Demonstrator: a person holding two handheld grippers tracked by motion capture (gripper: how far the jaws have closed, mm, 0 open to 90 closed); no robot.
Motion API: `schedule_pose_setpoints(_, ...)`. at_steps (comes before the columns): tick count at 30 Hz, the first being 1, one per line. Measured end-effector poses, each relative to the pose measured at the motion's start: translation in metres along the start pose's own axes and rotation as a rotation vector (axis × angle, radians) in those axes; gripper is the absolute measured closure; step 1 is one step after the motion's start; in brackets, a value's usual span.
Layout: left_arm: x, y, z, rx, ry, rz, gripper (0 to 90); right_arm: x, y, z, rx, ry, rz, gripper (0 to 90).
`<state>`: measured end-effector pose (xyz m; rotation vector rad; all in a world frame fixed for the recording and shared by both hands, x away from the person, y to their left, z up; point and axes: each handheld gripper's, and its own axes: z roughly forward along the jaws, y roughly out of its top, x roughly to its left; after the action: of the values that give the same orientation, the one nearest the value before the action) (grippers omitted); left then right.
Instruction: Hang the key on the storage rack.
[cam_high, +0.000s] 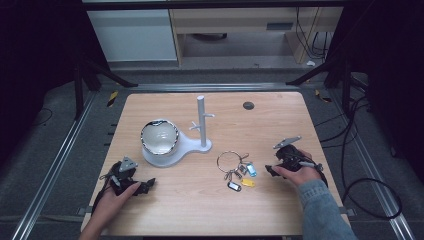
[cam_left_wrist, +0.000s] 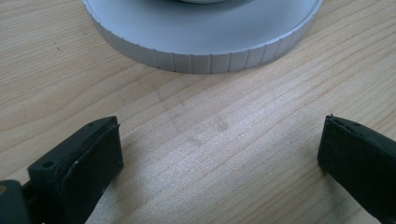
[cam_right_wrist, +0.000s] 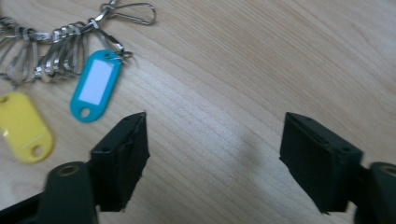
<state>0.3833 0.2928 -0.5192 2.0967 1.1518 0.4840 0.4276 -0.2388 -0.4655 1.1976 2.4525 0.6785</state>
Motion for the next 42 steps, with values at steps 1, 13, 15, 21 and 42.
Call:
schedule_pose_setpoints(1,0.0,0.0,0.0,0.0,0.0,0.0,0.0,0.0,0.01,-0.007,0.03,0.015,-0.058,32.8)
schedule_pose_setpoints(13,0.0,0.0,0.0,0.0,0.0,0.0,0.0,0.022,0.049,-0.011,0.149,0.128,-0.248,67.9)
schedule_pose_setpoints(15,0.0,0.0,0.0,0.0,0.0,0.0,0.0,0.027,0.053,-0.008,0.168,0.14,-0.275,71.2)
schedule_pose_setpoints(21,0.0,0.0,0.0,0.0,0.0,0.0,0.0,0.033,0.067,0.003,0.193,0.148,-0.331,73.9)
schedule_pose_setpoints(42,0.0,0.0,0.0,0.0,-0.003,0.004,0.0,0.036,0.116,0.059,0.311,0.194,-0.482,62.2)
